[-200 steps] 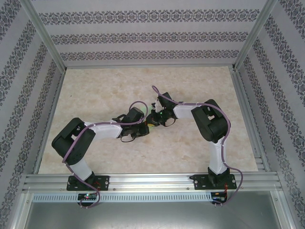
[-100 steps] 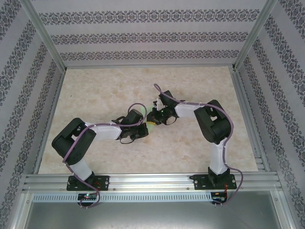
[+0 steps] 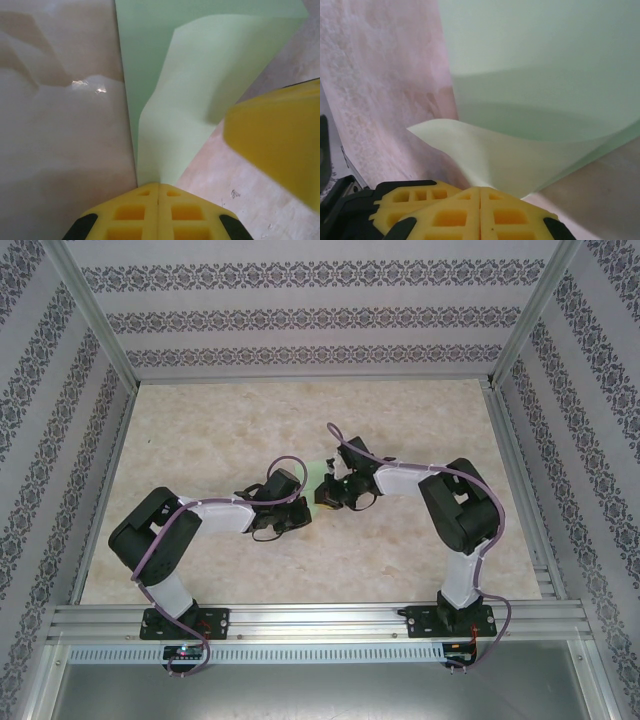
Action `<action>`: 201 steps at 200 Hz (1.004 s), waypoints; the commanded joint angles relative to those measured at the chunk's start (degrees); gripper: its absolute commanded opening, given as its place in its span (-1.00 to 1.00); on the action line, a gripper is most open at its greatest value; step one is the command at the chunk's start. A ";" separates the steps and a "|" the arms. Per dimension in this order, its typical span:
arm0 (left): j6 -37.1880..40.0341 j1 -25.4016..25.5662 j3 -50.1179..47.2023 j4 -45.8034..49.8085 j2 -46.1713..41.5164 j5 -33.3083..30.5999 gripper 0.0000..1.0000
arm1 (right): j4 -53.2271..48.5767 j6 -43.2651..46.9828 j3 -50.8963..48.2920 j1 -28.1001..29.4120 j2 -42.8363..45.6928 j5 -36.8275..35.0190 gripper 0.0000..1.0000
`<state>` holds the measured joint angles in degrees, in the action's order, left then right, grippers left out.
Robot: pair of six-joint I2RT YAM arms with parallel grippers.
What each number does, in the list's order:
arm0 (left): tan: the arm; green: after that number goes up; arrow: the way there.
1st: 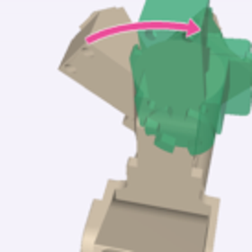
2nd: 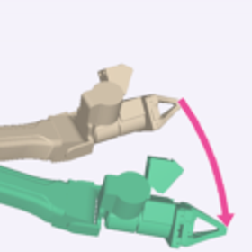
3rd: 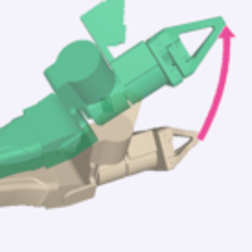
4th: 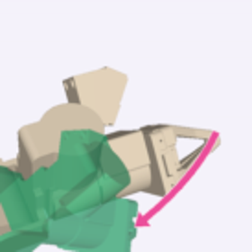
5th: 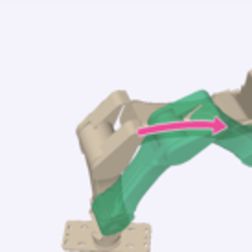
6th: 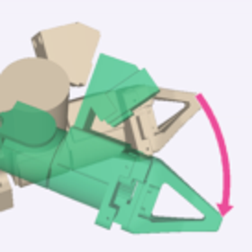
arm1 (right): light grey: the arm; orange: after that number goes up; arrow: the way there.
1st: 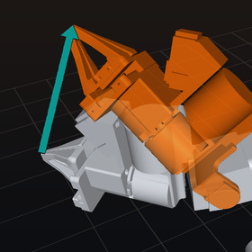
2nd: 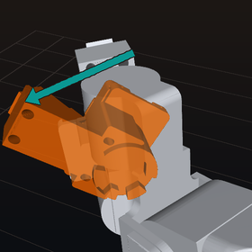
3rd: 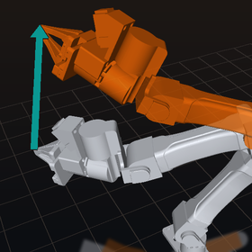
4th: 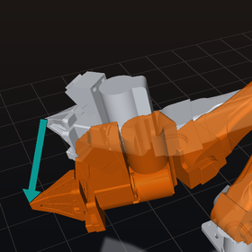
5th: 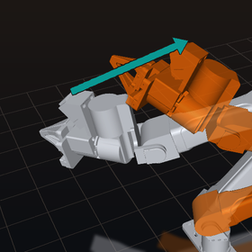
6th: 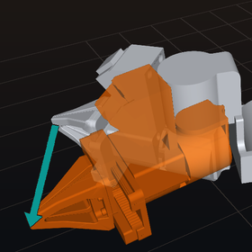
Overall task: Fold a paper plane with a square sheet of paper (pick it up from the middle)
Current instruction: Third fold the triangle at the center of the table.
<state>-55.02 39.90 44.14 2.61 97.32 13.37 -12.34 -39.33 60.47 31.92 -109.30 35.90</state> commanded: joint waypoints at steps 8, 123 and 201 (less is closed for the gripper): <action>-1.27 0.44 -1.68 9.74 2.74 -3.56 -1.00 | 0.82 1.53 0.41 0.96 -2.52 0.91 -0.86; -1.23 0.53 -1.28 14.70 3.34 -3.65 -1.00 | -4.98 6.87 6.82 -4.87 -8.01 -2.82 -0.85; -0.50 0.55 -1.07 14.79 4.11 -2.76 -1.00 | -8.28 9.43 12.75 -11.55 -10.49 -7.04 -0.84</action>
<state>-55.79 39.92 45.43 4.97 97.80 13.37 -20.25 -32.36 70.50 23.29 -117.64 37.32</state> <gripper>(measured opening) 0.053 0.080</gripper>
